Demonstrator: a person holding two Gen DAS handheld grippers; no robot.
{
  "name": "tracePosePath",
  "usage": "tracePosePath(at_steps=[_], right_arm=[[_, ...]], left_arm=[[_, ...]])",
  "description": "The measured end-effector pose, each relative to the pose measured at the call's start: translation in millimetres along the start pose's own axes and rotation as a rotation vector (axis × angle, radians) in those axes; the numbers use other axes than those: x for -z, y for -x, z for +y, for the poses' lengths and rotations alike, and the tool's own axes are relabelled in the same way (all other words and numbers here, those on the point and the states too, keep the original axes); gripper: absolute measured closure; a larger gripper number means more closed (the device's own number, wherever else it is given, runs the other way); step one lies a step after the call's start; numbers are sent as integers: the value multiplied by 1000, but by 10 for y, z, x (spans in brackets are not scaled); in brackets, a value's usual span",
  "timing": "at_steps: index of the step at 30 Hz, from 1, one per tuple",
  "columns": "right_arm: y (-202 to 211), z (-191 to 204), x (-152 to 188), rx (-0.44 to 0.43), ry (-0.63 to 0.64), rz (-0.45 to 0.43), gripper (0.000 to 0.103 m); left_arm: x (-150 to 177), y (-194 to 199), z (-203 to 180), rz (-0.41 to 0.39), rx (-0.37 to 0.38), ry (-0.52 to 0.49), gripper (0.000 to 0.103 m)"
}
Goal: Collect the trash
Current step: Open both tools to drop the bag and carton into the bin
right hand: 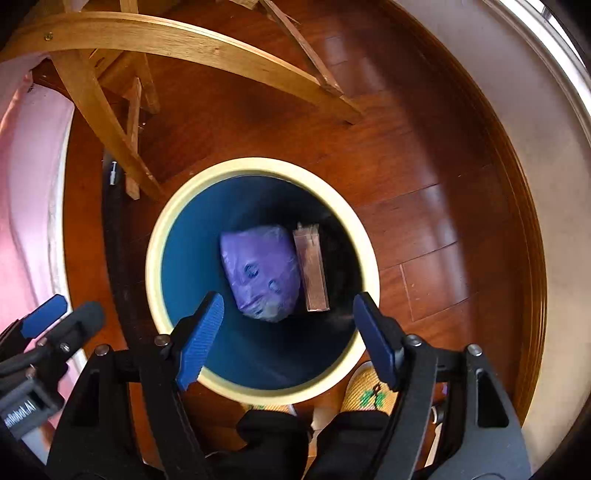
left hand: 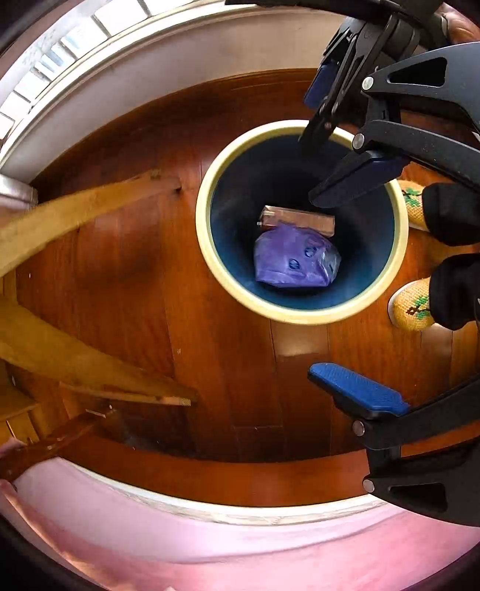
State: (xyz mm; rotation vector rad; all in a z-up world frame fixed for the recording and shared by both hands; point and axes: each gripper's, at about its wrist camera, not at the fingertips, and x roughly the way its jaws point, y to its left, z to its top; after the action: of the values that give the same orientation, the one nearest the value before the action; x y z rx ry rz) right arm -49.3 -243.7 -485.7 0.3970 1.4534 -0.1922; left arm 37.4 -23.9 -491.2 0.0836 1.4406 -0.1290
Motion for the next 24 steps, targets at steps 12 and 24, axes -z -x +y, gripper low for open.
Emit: tracePosePath(at_steps=[12,24], right_arm=[[598,255,-17,26,35,-105,32],[1930,644,-23,45,22,-151,31]], left_arm=[[-128,583,276,-67,-10,49,16],[-246,1966,261,-114,23,51,16]])
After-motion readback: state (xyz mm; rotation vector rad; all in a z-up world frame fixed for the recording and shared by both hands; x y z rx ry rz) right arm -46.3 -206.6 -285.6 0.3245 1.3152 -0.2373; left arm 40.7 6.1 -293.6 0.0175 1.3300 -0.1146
